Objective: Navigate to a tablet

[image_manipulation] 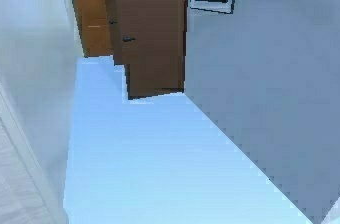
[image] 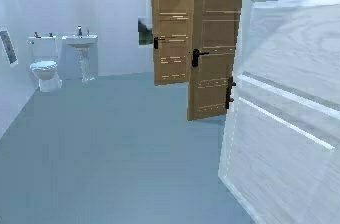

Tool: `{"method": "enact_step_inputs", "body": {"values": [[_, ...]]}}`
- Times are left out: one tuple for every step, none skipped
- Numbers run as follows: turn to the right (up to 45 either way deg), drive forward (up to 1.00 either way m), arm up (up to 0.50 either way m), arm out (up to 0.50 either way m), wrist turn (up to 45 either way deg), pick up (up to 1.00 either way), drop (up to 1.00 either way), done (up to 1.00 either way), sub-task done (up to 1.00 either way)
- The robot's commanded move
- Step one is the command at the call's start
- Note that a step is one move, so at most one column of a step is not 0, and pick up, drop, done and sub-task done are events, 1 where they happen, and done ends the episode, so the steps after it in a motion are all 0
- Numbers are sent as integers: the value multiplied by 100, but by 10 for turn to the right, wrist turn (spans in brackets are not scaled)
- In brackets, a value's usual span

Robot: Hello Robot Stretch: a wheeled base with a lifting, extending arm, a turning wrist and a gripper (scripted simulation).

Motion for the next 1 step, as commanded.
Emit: {"method": "enact_step_inputs", "body": {"values": [[-180,0,0,0,0,0,0,0,0]]}}
